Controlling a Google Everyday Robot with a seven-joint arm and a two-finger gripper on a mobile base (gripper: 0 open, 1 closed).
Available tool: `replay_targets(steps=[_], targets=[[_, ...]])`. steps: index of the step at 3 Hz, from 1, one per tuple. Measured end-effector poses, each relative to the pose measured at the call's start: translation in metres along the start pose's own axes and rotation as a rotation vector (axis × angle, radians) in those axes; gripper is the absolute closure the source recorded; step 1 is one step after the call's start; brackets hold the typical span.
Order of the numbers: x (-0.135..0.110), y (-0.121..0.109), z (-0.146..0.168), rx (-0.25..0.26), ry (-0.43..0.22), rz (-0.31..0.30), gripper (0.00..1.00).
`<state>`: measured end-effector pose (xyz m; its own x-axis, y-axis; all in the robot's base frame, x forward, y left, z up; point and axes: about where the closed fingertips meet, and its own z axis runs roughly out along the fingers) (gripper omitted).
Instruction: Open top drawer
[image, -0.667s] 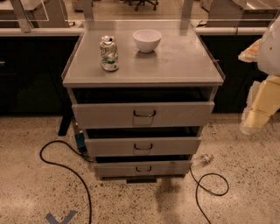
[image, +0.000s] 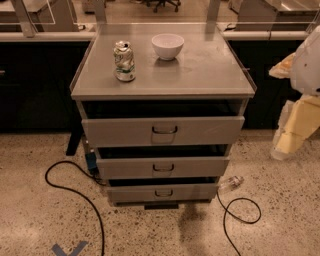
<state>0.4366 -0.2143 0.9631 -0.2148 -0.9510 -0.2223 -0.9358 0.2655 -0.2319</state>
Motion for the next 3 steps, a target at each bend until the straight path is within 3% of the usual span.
replay_targets(steps=[1, 2, 3], targets=[[0.004, 0.018, 0.056, -0.068, -0.058, -0.001, 0.0], [0.008, 0.04, 0.136, -0.12, -0.104, 0.015, 0.0], [-0.007, 0.05, 0.205, -0.117, -0.121, 0.021, 0.0]])
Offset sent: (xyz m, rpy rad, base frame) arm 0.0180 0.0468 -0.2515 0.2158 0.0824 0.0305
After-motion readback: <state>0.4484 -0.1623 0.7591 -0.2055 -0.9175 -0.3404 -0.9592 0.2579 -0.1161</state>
